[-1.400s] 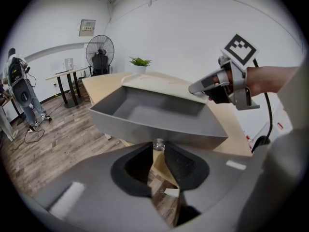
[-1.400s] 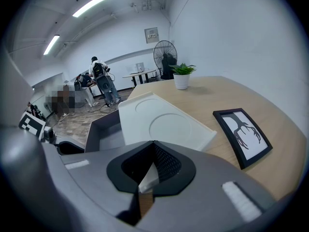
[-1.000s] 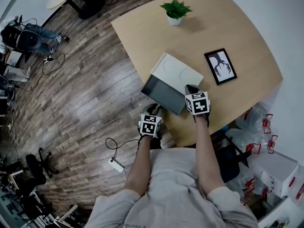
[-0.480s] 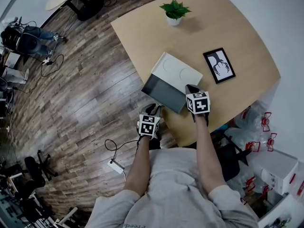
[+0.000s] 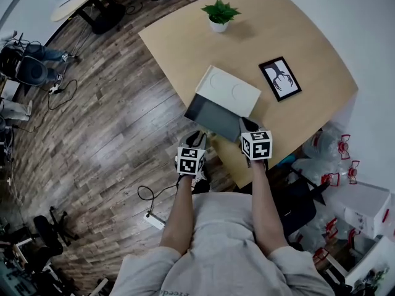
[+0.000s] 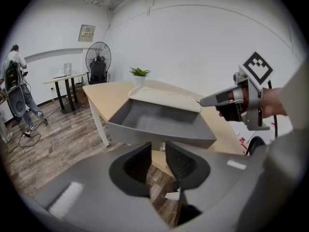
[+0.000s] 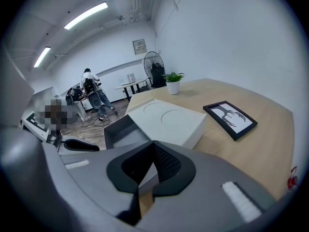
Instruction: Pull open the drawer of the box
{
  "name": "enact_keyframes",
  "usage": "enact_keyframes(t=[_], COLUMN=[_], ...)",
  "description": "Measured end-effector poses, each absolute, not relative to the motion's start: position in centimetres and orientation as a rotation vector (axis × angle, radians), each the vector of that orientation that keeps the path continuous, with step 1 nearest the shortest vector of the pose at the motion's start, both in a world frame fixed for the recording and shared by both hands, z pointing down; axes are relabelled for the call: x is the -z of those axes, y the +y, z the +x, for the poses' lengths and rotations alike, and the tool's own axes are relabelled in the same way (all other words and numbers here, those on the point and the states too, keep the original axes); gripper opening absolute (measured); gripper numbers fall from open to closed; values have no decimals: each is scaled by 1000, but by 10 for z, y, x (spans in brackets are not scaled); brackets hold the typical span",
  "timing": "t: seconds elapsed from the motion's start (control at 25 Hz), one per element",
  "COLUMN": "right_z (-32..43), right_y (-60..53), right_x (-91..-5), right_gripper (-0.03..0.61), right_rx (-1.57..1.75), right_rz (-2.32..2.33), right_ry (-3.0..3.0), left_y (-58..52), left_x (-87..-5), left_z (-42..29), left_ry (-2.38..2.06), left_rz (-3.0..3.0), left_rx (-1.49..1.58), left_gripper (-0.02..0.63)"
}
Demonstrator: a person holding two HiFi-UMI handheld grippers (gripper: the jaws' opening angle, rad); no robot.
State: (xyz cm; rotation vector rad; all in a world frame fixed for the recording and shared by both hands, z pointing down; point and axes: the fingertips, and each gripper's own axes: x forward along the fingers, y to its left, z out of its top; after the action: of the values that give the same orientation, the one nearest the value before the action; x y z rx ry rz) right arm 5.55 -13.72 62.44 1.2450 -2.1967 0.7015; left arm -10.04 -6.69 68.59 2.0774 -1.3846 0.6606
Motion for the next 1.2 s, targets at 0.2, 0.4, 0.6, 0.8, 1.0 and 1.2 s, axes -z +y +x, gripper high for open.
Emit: enact_keyframes(t=[0.2,0.4,0.6,0.8,1.0,1.2], right_z=[45,37,30,22,16,20], right_y=[-105,-75,-51,-39,-31,-27], right_x=[-628,-628,-628,-624,-621,-623], right_gripper=[0,0,0,0,0,0], right_rx=[-756,-785,-804,-831,-805,-802], right_rz=[1298,1374,1435,1492,1509,1531], right_ry=[-2199,-2188,-2188,-2207,-2200,-2195], left_y=[-64,-60,-54,-54,-52,-53], left_x=[-675,-660,-650,-639,-634,-633], left_z=[-110,-118,-121,-121,-122,-112], left_ry=[-1356,-1321,-1294,-1264,-1240,-1199], left_rz=[2133,2223,2283,2344,2372,2410], left_rx=[-635,-643,-621,-620,-603,-619], left_gripper=[147,147,143,129,87,54])
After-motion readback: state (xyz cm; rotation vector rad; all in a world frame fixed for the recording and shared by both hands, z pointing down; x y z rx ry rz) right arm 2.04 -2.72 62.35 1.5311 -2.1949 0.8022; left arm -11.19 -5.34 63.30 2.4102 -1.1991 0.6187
